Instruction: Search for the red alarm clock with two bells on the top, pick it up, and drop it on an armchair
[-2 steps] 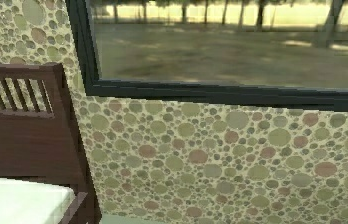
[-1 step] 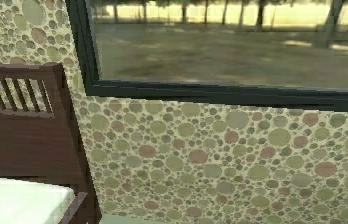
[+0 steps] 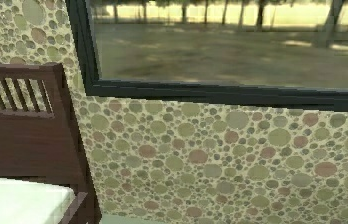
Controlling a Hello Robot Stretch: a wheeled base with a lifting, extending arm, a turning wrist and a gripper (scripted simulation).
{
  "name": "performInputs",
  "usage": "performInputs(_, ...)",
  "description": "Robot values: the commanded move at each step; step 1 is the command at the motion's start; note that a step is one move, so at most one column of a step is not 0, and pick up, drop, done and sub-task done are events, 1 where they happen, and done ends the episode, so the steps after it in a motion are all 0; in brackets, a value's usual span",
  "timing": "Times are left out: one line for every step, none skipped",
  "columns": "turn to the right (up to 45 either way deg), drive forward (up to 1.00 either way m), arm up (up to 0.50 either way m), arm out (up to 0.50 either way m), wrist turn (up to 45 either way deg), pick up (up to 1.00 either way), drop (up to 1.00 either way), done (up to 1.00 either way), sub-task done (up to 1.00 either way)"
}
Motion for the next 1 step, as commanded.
performInputs(0.0, 0.00, 0.10, 0.00, 0.0, 0.00, 0.00, 0.00, 0.00)
